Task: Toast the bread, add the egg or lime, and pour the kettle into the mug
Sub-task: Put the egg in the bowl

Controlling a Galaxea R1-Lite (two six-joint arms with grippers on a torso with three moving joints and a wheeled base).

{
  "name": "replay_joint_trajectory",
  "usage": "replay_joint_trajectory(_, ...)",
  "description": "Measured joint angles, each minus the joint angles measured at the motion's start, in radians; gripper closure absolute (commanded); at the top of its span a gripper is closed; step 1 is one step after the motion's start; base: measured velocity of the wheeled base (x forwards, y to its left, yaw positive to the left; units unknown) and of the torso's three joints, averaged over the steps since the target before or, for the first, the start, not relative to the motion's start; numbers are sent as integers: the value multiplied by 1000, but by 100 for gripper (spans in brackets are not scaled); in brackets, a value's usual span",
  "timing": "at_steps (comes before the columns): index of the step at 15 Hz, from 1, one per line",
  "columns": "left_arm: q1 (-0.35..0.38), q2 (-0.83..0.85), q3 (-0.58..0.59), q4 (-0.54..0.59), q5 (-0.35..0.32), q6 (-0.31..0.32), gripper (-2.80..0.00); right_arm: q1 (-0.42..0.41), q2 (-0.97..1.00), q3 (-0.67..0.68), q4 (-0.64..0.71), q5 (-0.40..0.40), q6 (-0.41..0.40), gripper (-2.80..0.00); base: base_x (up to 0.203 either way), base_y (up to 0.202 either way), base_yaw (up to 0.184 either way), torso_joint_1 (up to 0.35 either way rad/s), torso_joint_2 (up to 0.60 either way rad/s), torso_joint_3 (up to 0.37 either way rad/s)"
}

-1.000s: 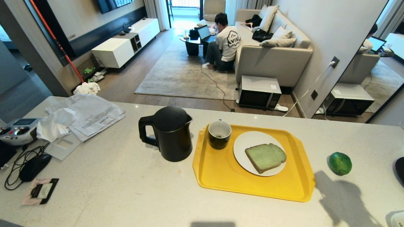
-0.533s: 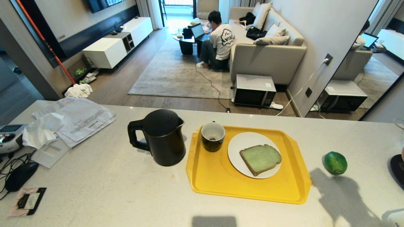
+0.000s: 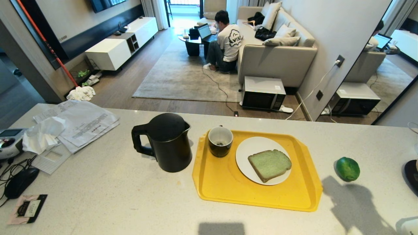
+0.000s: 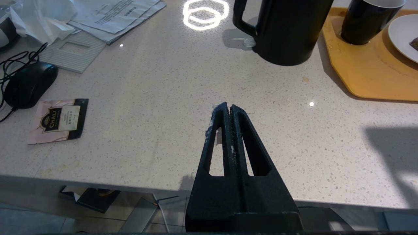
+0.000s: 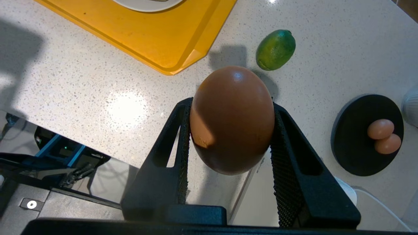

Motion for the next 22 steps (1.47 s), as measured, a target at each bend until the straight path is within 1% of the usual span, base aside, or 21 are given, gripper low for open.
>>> replay_joint_trajectory(2, 0, 0, 0, 0, 0, 0, 0, -10, -2, 8, -37, 1, 6, 0, 0, 0, 0, 0, 0, 0)
replay_joint_trajectory(5, 0, 0, 0, 0, -1, 0, 0, -20, -1, 33, -128, 6, 5, 0, 0, 0, 0, 0, 0, 0)
replay_joint_trajectory(10, 0, 0, 0, 0, 0, 1, 0, -8, -6, 136, -282, 64, 6, 0, 0, 0, 0, 0, 0, 0)
replay_joint_trajectory(13, 0, 0, 0, 0, 0, 1, 0, -5, -44, 217, -287, 151, 5, 0, 0, 0, 0, 0, 0, 0)
replay_joint_trajectory(16, 0, 0, 0, 0, 0, 0, 0, -5, -76, 284, -288, 166, 6, 0, 0, 0, 0, 0, 0, 0)
replay_joint_trajectory(19, 0, 0, 0, 0, 0, 0, 0, -14, -57, 277, -291, 168, 4, 0, 0, 0, 0, 0, 0, 0)
replay_joint_trajectory(22, 0, 0, 0, 0, -1, 0, 0, -19, 30, 175, -292, 167, -13, 0, 0, 0, 0, 0, 0, 0)
